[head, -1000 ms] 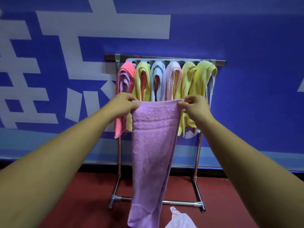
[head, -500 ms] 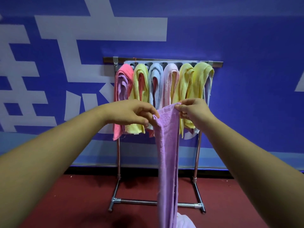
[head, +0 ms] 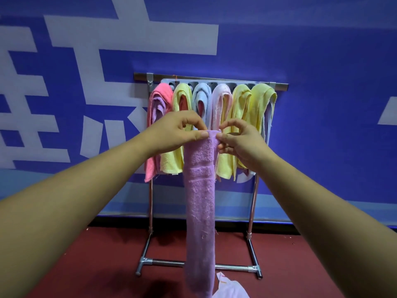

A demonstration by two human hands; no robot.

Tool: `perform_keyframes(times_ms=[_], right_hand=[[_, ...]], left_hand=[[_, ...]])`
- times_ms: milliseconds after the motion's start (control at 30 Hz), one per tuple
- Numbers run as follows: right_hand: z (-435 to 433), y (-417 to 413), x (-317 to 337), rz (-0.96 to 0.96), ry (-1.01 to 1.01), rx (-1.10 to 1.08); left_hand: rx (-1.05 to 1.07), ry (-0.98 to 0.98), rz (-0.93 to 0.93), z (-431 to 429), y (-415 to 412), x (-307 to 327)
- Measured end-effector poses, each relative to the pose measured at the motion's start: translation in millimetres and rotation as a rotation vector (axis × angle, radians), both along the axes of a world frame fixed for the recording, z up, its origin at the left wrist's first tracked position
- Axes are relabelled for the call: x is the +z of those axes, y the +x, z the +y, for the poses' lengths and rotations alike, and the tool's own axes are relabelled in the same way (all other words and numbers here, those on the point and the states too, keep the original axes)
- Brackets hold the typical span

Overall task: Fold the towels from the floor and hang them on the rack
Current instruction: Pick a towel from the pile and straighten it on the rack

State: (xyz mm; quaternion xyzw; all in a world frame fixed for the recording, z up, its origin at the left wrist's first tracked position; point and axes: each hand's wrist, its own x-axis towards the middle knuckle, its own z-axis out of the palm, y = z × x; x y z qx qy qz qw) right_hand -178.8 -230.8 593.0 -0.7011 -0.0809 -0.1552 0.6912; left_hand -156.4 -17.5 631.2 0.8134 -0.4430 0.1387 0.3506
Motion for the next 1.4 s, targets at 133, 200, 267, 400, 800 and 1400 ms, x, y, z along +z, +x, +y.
perform_keyframes(times_ms=[133,200,267,400,800,1400], right_hand=[[15,-8,3,-0.045,-0.079,0.104],[20,-12,5,-0.035,-0.075,0.158],[21,-14,6,-0.036,-0.121,0.167],[26,-14,4,-0.093,-0.297,0.083],[20,-19,6,0.018,-0.028,0.001],[6,-18,17,-0.093,-0.575,-0.029]], left_hand=[[0.132,-0.029,-0.038,-5,1,-2],[0.173,-0.030,-0.045,-5,2,-3],[0.190,-0.043,-0.031,-4,0,-2],[0.187,-0.071,0.011,-3,-5,-1],[0.124,-0.018,0.243,16,2,-10],[0.114,-0.313,0.307,-8,0,-22]])
